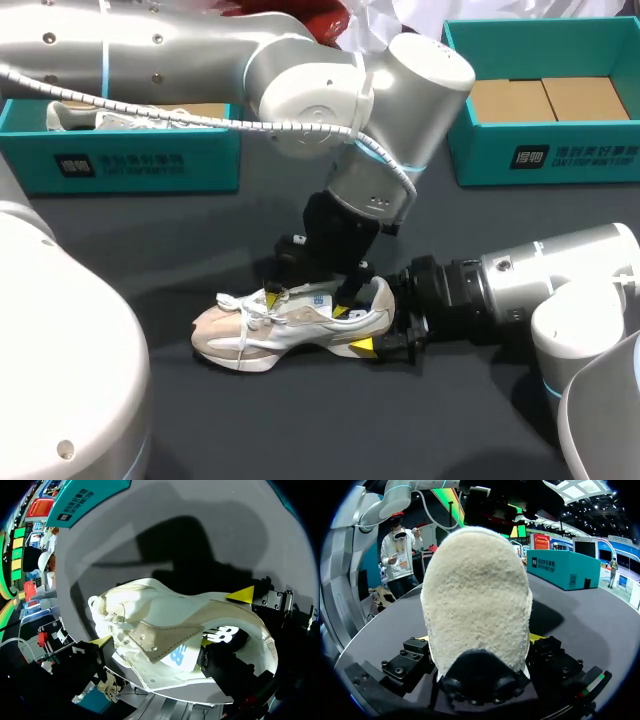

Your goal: Take the shoe out of the shoebox, open the shoe tongue, remove and reinsert the insole, then place the shoe into the shoebox

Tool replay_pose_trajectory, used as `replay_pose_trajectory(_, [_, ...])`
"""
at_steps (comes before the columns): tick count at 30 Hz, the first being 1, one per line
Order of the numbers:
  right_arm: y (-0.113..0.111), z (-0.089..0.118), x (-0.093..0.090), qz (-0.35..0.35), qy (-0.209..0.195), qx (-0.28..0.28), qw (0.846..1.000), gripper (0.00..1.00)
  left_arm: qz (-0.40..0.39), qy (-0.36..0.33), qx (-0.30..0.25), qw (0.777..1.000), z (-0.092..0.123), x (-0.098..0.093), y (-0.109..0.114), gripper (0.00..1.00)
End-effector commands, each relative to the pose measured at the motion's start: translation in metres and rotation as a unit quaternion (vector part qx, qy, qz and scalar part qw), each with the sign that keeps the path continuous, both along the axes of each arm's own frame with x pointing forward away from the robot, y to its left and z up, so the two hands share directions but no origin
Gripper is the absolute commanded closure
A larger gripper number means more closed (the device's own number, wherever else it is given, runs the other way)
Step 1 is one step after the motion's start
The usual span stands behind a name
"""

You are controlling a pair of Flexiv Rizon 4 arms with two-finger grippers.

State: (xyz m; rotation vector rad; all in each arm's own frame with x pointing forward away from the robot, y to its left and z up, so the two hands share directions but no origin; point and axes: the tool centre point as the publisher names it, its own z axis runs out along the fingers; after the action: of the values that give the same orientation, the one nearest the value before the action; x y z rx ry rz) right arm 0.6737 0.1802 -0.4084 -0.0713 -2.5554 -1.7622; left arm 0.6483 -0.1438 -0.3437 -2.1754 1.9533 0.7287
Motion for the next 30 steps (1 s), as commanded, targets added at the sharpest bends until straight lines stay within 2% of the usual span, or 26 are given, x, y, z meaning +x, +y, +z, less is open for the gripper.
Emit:
replay_pose_trajectory(1, [0.002,0.0,0.0,-0.001,0.0,-0.001,1.0,1.0,0.001,0.0,0.0,1.0,0.001,-0.001,0.005,0.04])
replay_pose_trajectory(3, [0.002,0.0,0.0,-0.001,0.0,-0.001,1.0,1.0,0.002,0.001,0.0,1.0,0.002,-0.001,0.007,0.06])
replay_pose_trajectory(10, [0.002,0.0,0.0,-0.001,0.0,-0.001,1.0,1.0,-0.003,0.01,-0.012,1.0,0.01,-0.005,0.013,0.24])
replay_pose_trajectory(18, [0.002,0.0,0.0,-0.001,0.0,-0.001,1.0,1.0,-0.016,0.018,-0.031,0.999,0.021,-0.009,0.014,0.25])
replay_pose_trajectory(22, [0.002,0.0,0.0,-0.001,0.0,-0.001,1.0,1.0,-0.018,0.016,-0.035,0.999,0.025,-0.01,0.012,0.28])
replay_pose_trajectory(30, [0.002,0.0,0.0,-0.001,0.0,-0.001,1.0,1.0,-0.021,0.015,-0.041,0.999,0.03,-0.011,0.011,0.44])
